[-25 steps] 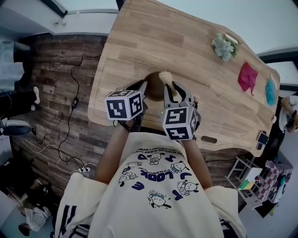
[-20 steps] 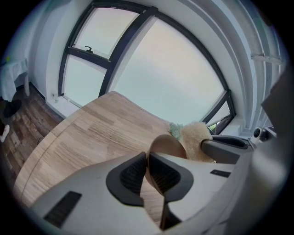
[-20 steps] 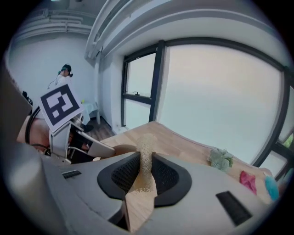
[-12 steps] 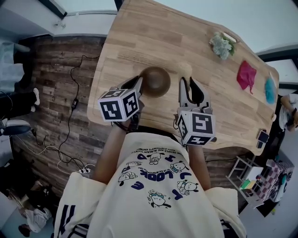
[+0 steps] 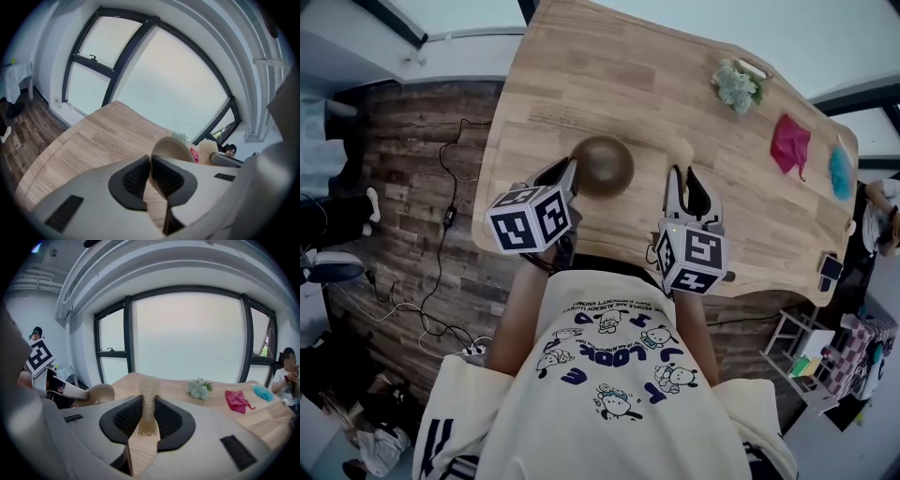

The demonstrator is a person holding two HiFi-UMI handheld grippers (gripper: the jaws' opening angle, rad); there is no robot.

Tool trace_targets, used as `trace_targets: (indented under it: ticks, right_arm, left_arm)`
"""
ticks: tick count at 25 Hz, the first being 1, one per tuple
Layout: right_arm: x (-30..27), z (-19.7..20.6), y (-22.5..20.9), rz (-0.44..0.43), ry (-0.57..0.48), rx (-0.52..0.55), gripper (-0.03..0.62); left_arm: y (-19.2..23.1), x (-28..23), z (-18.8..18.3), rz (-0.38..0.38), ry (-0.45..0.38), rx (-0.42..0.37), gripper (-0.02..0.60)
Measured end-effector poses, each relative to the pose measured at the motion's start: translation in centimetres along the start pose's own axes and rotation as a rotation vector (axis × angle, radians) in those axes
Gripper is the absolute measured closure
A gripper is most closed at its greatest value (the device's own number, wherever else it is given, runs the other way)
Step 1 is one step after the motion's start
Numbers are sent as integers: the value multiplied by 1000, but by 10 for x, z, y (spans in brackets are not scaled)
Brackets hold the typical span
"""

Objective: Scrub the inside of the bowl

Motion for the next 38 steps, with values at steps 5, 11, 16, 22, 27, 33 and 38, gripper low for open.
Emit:
trace_targets:
  ticks: [5,11,16,22,27,33,38]
  right_arm:
    - [4,8,-4,21,4,-24,517]
    - [6,16,-10,31,12,-57,519]
    - [10,20,-14,33,20,-79,519]
    - [10,25,-19,25,37,-130,519]
    - [10,28,-22,27,67,-170,520]
    - [11,28,-20,28,73,-173,520]
    - [11,28,-19,25,78,-187,520]
  left_arm:
    - [-3,3,4,-7,-1,2,535]
    - [-8,5,8,-11,-6,-1,535]
    - [-14,5,12,-13,-3,-3,535]
    - [-20,3,17,-17,2,-11,535]
    - [-24,3,18,-21,5,-21,535]
    - [-23,6,21,-25,10,-23,535]
    - [-22,7,21,-25,9,-26,535]
Point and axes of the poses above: the fingertips, and each gripper's own axes: x backward along the fingers, y to its left, z out of its underside, the point moved 10 cm from there along x, backward along the fingers, and after that the axes turned 10 degrees about -z, right-handed, at the moved point
